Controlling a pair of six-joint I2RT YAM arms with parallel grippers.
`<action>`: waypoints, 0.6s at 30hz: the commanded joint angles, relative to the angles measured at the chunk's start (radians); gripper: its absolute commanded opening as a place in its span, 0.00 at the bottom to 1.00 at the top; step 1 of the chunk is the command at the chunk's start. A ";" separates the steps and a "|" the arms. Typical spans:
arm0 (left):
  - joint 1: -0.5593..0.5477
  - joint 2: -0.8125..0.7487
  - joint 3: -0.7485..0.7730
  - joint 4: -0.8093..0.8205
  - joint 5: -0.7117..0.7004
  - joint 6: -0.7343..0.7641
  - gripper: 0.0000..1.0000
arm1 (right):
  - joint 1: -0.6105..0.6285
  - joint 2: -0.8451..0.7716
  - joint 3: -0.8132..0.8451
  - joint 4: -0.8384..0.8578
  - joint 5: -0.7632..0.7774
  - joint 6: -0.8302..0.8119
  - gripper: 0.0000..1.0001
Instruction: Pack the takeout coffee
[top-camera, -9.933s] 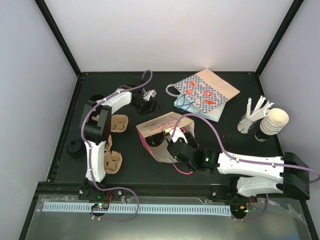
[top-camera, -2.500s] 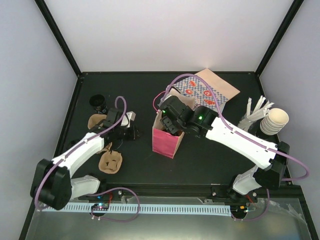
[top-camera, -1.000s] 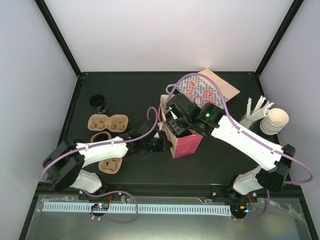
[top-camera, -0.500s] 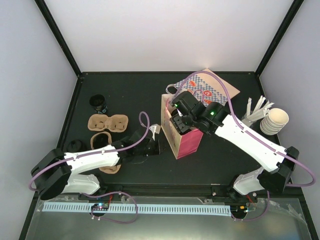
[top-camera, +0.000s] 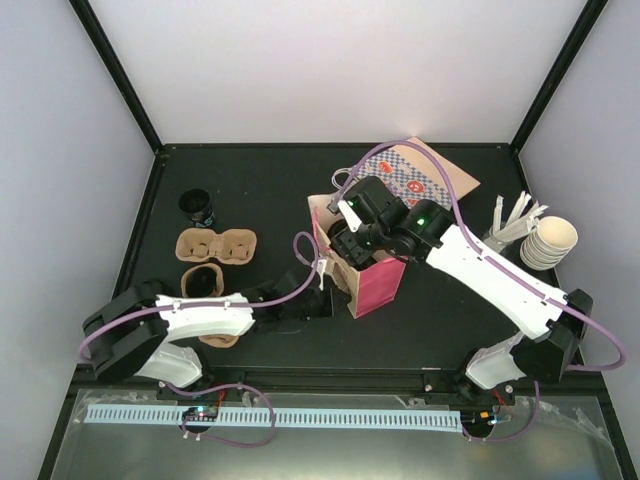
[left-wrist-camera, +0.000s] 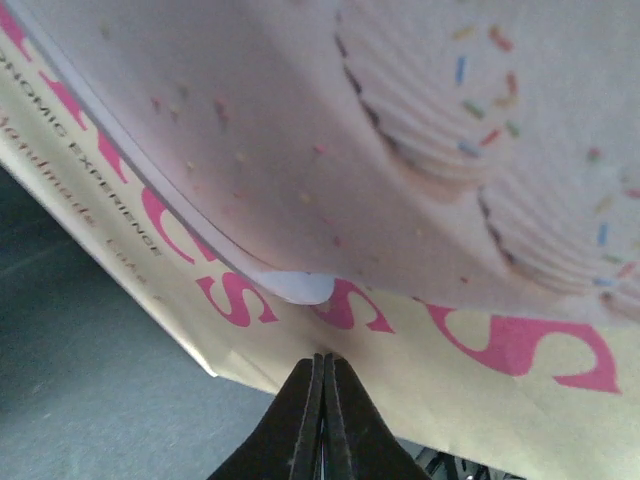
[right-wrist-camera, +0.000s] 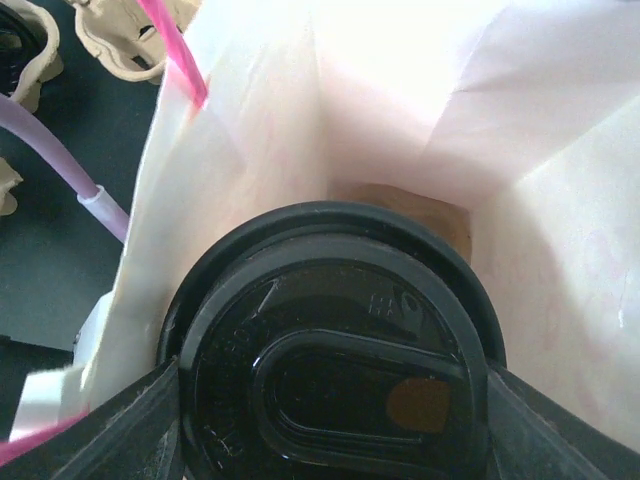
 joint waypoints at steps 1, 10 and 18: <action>-0.036 0.053 0.084 0.093 -0.013 0.015 0.05 | -0.004 -0.030 0.000 -0.012 -0.156 -0.050 0.41; -0.106 -0.098 0.079 -0.146 -0.129 0.095 0.14 | -0.004 -0.059 -0.022 -0.034 0.041 -0.031 0.41; -0.091 -0.367 0.051 -0.433 -0.263 0.155 0.25 | -0.003 -0.092 -0.078 0.006 0.127 -0.045 0.41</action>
